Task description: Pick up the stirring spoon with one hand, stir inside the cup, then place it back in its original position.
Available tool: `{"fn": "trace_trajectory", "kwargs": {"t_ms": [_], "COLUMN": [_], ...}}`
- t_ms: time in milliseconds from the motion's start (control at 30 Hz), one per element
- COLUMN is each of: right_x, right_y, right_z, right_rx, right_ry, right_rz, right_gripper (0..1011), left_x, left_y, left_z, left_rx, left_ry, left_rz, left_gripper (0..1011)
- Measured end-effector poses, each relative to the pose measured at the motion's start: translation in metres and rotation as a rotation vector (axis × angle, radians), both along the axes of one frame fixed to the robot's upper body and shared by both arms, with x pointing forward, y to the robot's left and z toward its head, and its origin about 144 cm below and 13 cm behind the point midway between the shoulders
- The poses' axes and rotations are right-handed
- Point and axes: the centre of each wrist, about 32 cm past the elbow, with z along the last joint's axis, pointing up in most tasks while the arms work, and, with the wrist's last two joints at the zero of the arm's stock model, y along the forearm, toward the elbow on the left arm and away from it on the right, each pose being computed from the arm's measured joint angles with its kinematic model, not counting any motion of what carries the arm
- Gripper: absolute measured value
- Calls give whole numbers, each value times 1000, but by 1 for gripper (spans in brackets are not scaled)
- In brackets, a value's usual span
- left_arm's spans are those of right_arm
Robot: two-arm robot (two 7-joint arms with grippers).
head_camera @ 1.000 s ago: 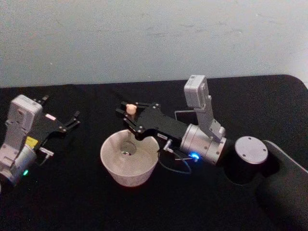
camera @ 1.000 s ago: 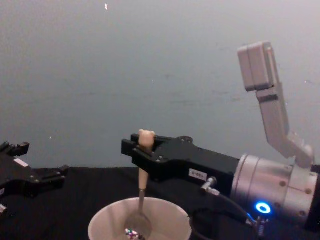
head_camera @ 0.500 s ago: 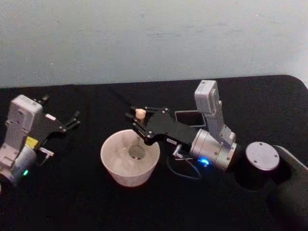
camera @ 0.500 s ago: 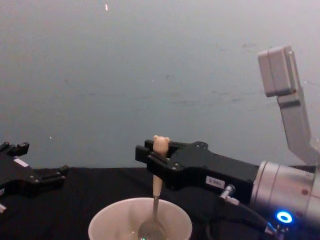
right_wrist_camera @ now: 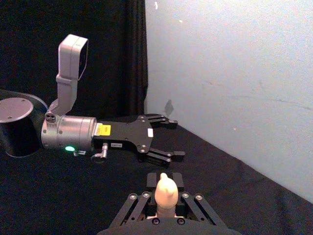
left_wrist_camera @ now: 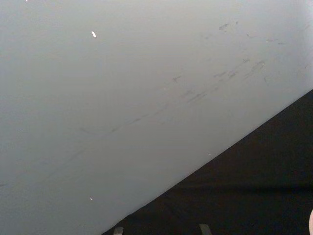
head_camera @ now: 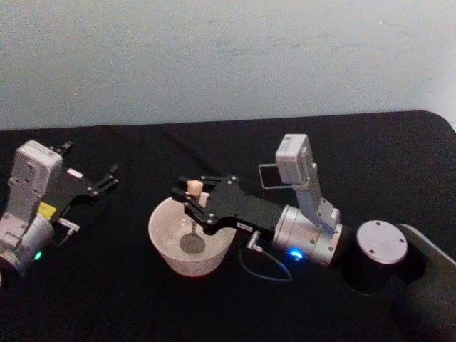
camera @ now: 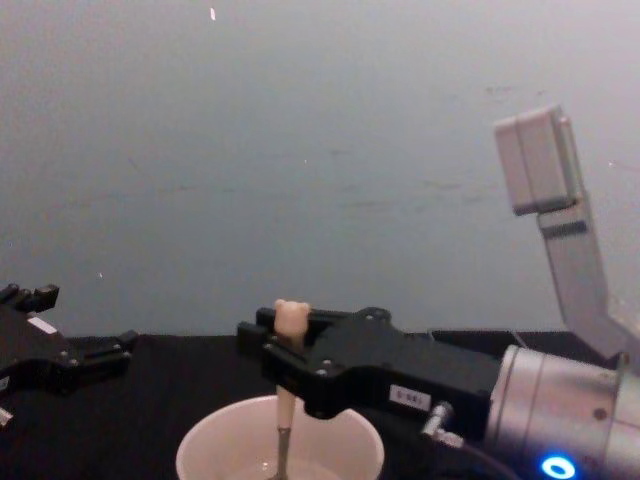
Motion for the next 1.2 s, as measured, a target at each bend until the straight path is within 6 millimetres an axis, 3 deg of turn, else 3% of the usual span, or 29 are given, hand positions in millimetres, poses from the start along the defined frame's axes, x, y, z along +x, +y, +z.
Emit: {"fn": "trace_trajectory", "kwargs": {"t_ms": [600,1200], "right_x": [16,26], "right_y": [20,8], "right_z": [0,1], "right_rx": [11,20], "right_ry": [0,-3], "right_rz": [11,-48], "right_gripper": [194,194], "left_x": [0,0], "left_y": [0,0], "left_z": [0,0], "left_rx": [0,0], "left_ry": [0,0], "left_rz": [0,0], "left_gripper": [1001,1001]}}
